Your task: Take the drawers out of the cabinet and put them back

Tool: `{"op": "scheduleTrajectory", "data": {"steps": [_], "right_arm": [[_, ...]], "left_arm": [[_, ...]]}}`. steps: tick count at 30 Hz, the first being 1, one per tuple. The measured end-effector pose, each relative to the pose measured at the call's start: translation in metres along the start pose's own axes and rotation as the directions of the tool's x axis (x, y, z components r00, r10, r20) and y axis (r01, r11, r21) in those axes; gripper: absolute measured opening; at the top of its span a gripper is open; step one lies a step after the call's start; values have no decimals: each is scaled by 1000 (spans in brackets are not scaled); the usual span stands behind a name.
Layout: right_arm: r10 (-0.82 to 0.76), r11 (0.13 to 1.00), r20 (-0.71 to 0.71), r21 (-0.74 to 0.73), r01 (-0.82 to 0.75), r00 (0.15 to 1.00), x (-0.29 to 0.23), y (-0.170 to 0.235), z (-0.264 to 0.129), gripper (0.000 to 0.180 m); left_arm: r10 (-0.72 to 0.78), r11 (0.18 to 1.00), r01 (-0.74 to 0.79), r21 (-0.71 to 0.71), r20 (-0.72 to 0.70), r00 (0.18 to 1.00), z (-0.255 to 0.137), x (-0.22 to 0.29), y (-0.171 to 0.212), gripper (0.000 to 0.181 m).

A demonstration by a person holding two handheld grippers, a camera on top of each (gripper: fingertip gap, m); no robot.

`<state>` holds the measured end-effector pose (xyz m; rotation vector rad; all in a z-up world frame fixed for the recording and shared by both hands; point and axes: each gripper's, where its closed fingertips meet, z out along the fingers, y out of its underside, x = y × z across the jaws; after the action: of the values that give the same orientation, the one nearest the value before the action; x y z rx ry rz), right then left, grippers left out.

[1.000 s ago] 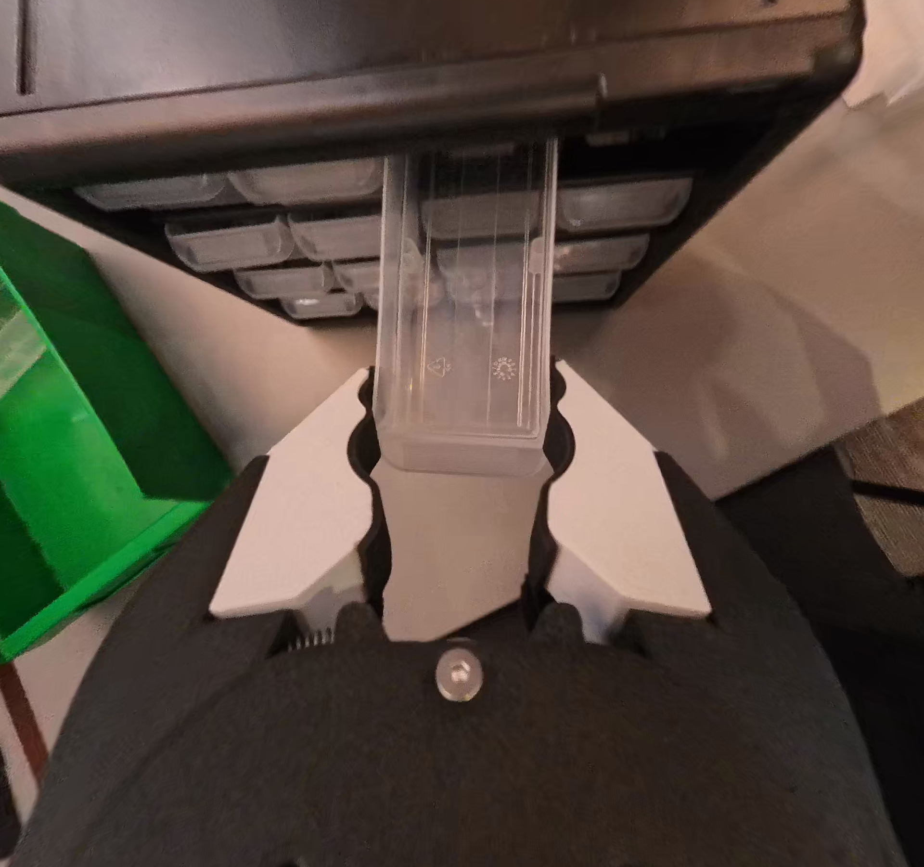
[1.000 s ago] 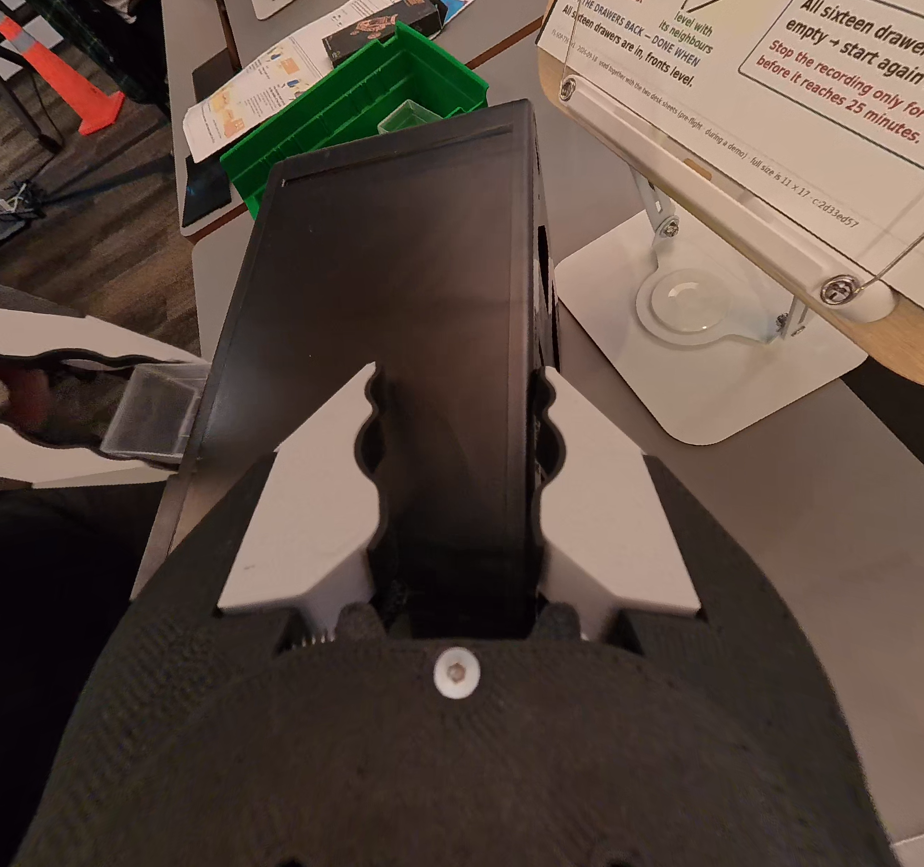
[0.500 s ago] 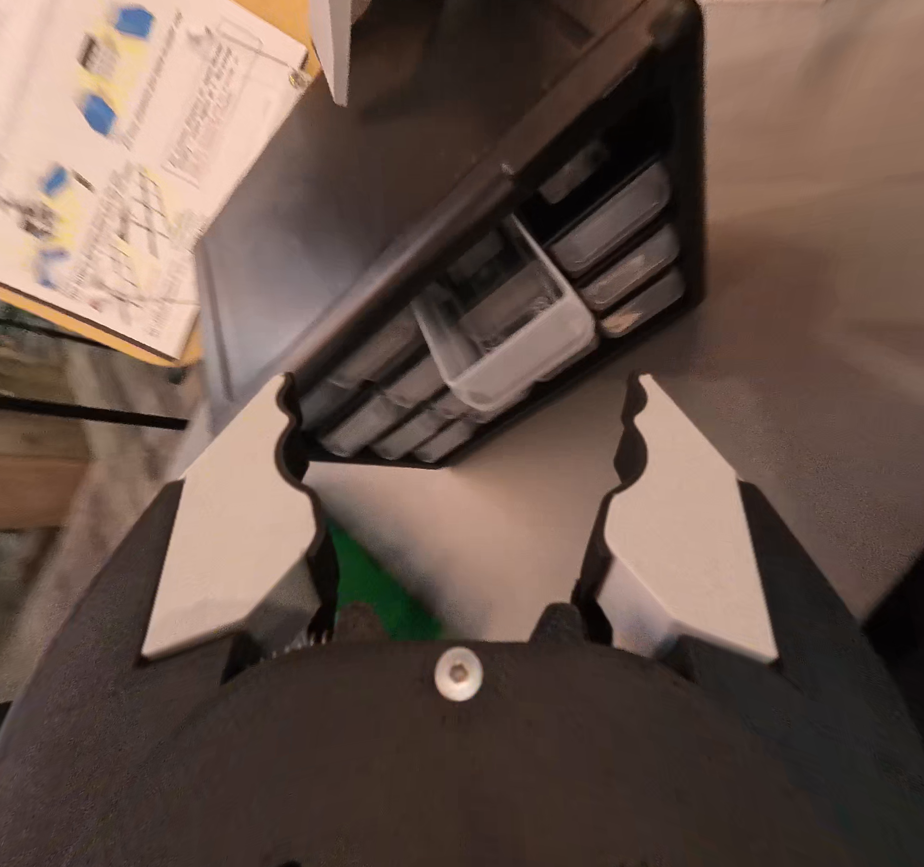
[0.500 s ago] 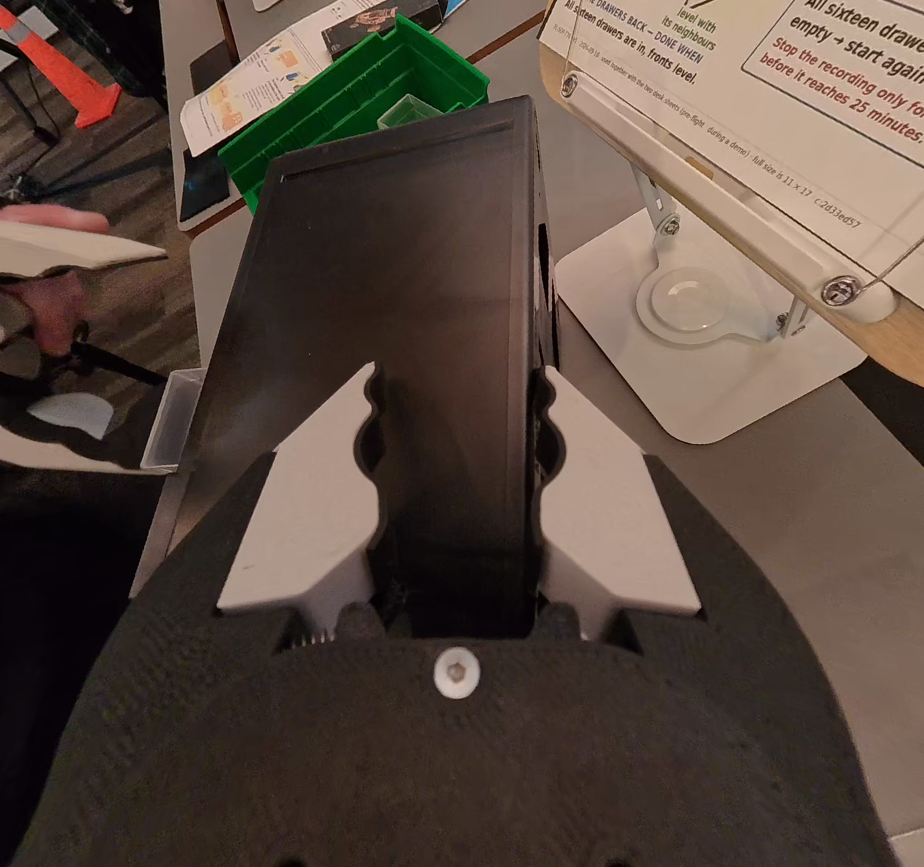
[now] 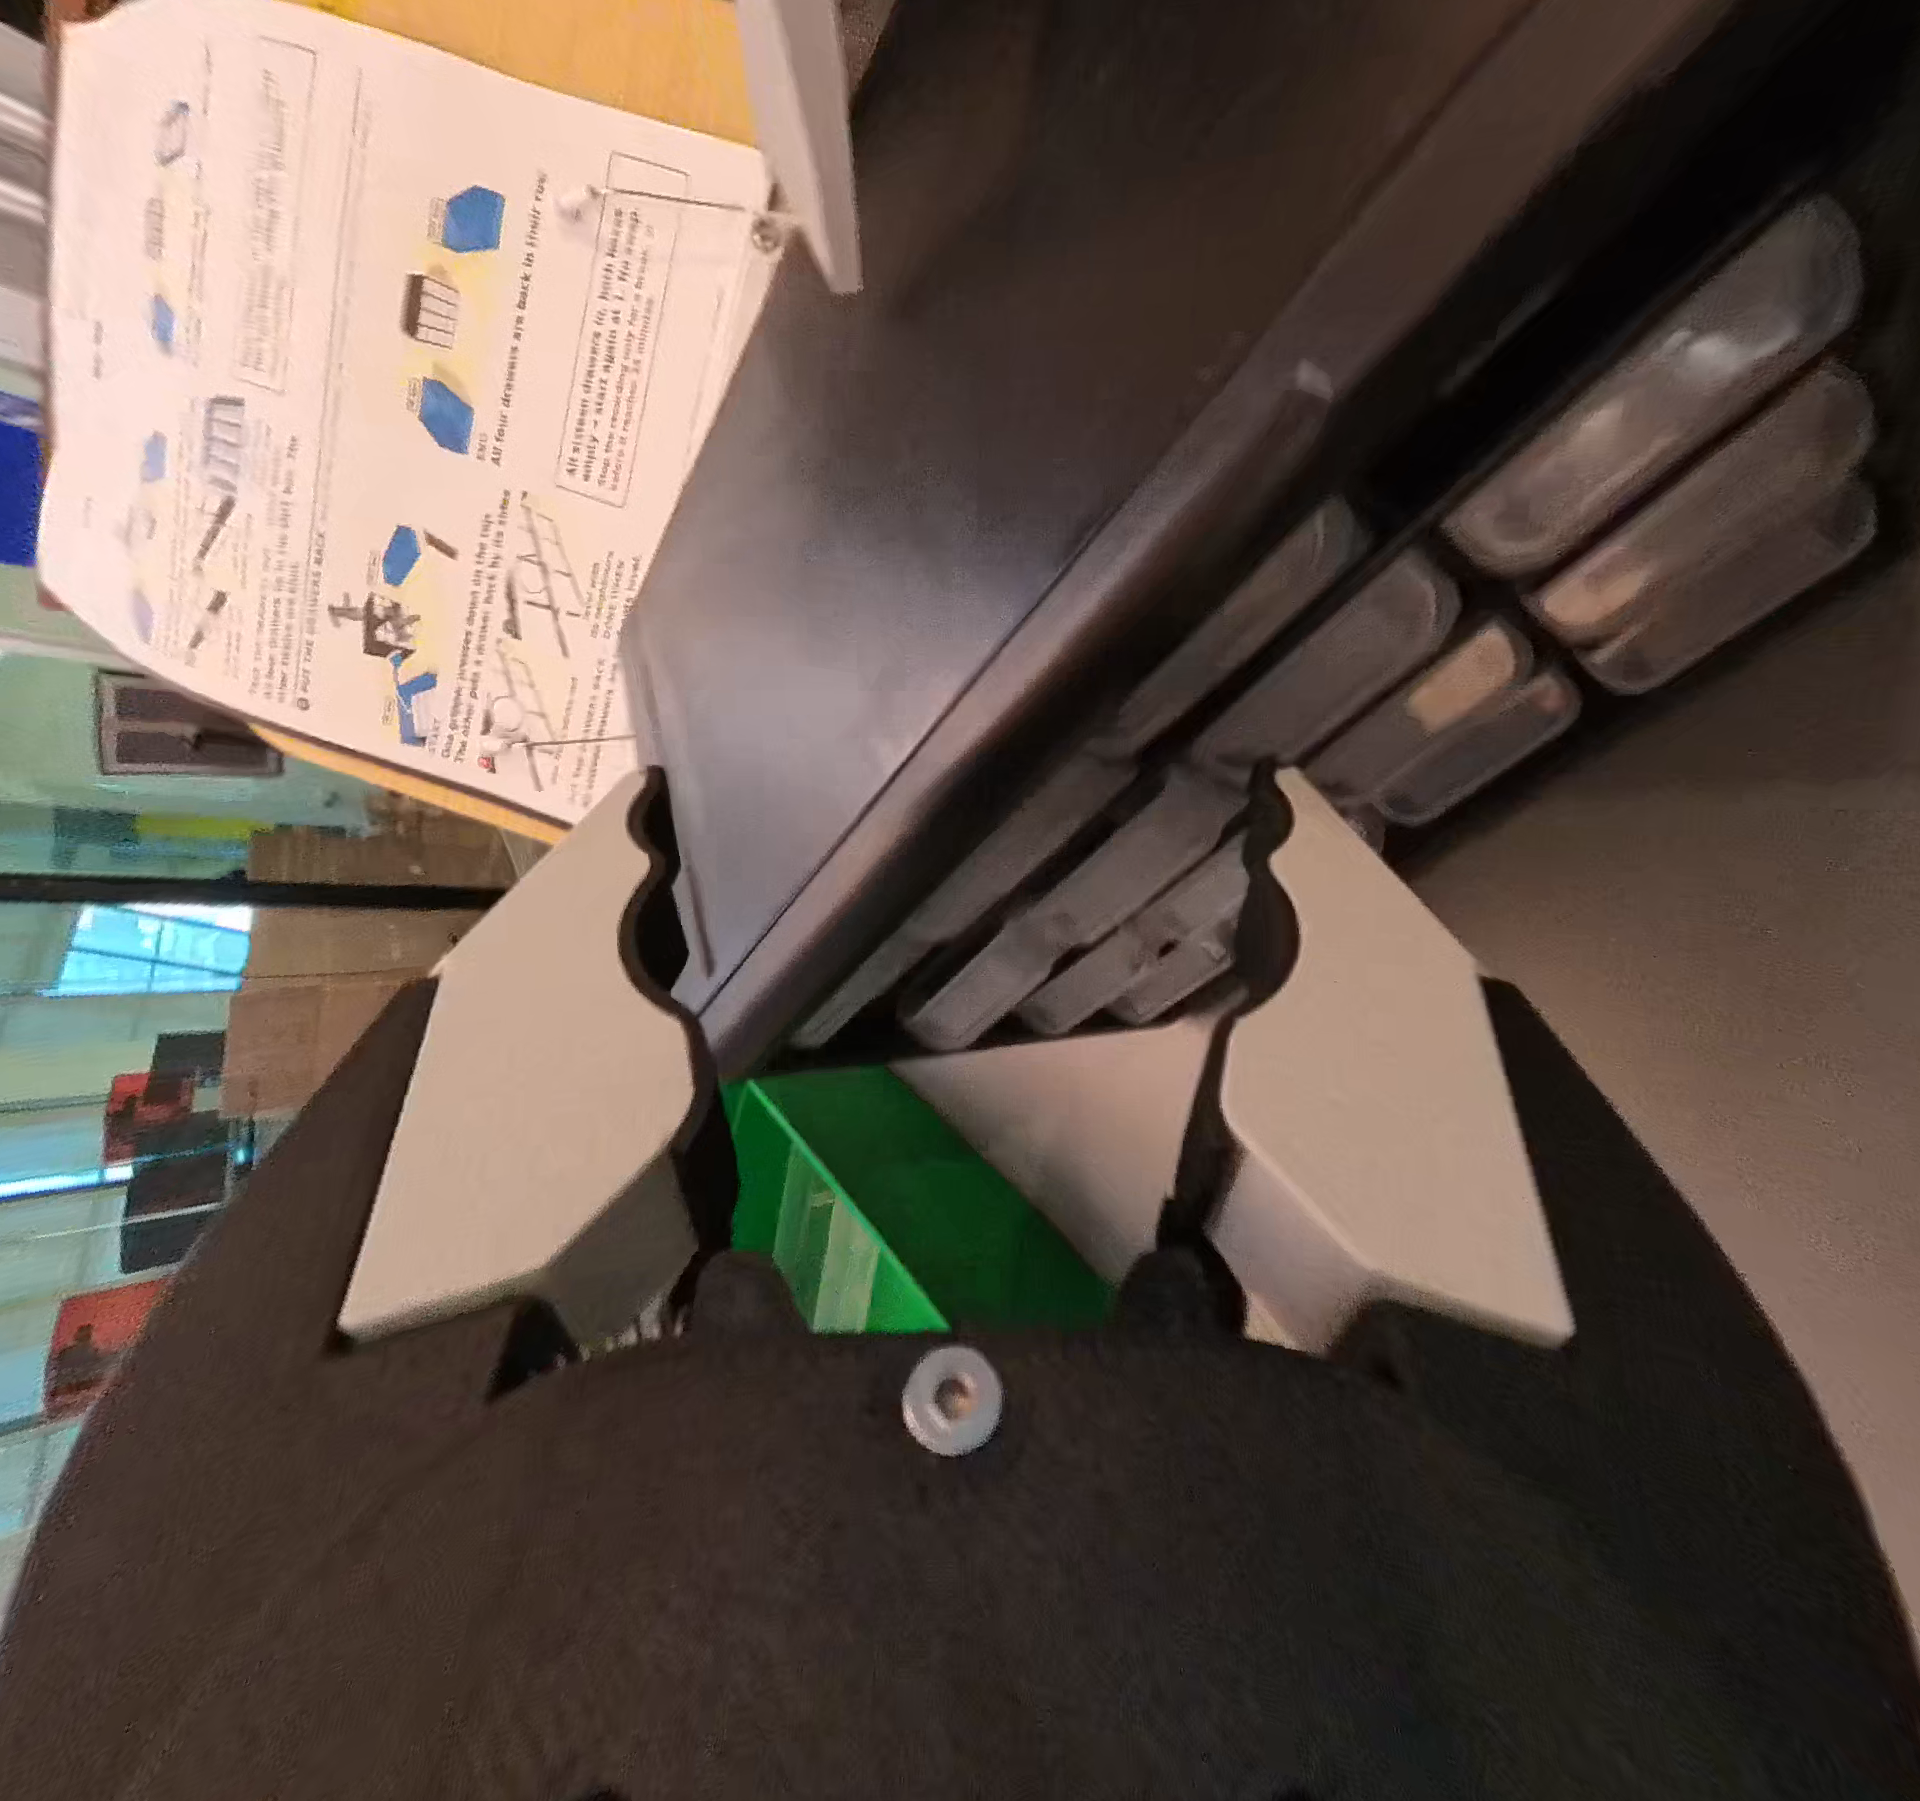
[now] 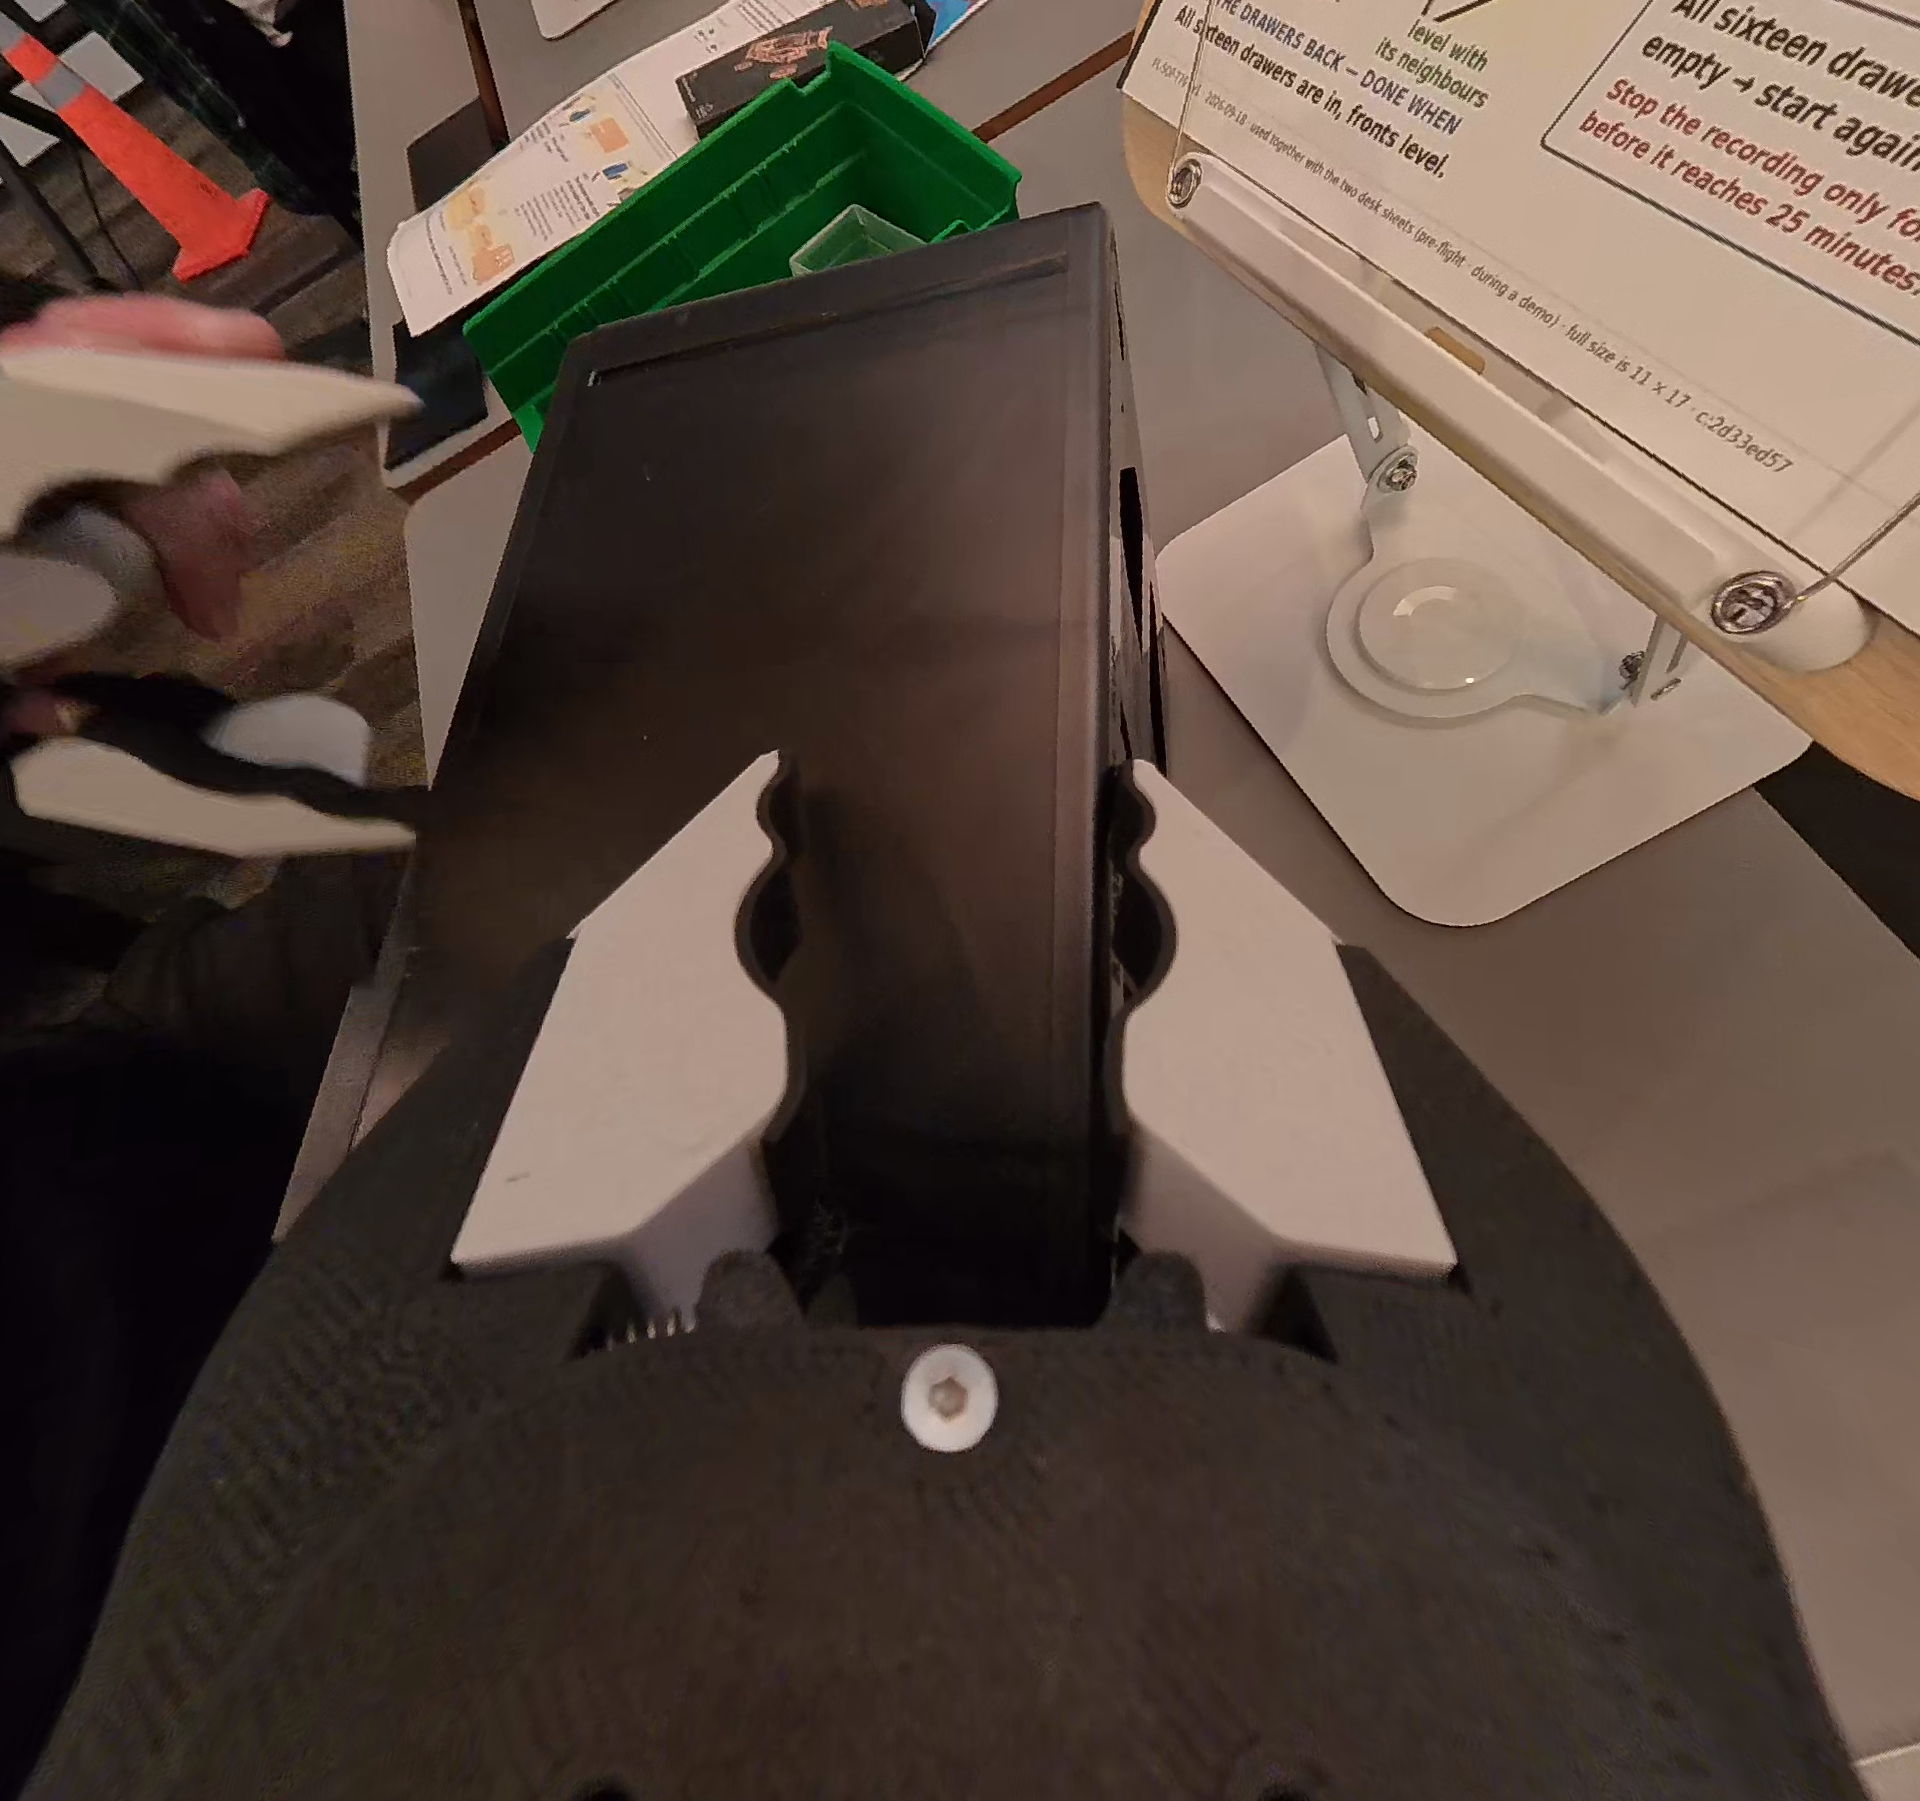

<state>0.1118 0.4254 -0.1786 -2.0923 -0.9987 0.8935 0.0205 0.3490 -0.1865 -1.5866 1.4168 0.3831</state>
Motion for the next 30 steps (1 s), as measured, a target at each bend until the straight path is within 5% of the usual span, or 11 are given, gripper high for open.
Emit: {"op": "scheduleTrajectory", "data": {"steps": [3, 7, 11, 17, 20, 24, 30], "right_arm": [[-2, 1000, 4, 0, 2, 1000, 0, 0, 0, 59], [-4, 1000, 8, 0, 4, 1000, 0, 0, 0, 60], [3, 1000, 14, 5, -3, 1000, 0, 0, 0, 59], [11, 1000, 16, 3, -11, 1000, 0, 0, 0, 59], [16, 1000, 24, 9, -16, 1000, 0, 0, 0, 59], [24, 1000, 36, 13, -24, 999, 1, 0, 0, 59], [10, 1000, 26, -1, -10, 1000, 1, 0, 0, 59]], "left_arm": [[-56, 998, 56, 16, 23, 998, -32, -33, 41, 99], [-228, 953, 212, -218, -51, 972, -34, -74, 163, 89], [-232, 908, 171, -383, -120, 965, 9, -86, 263, 75], [-225, 840, 69, -538, -230, 947, 89, -69, 362, 59], [-245, 801, 50, -597, -250, 937, 115, -63, 396, 51], [-331, 778, 69, -624, -315, 889, 126, -46, 410, 3], [-330, 789, 81, -609, -310, 892, 95, -52, 381, 0]]}}
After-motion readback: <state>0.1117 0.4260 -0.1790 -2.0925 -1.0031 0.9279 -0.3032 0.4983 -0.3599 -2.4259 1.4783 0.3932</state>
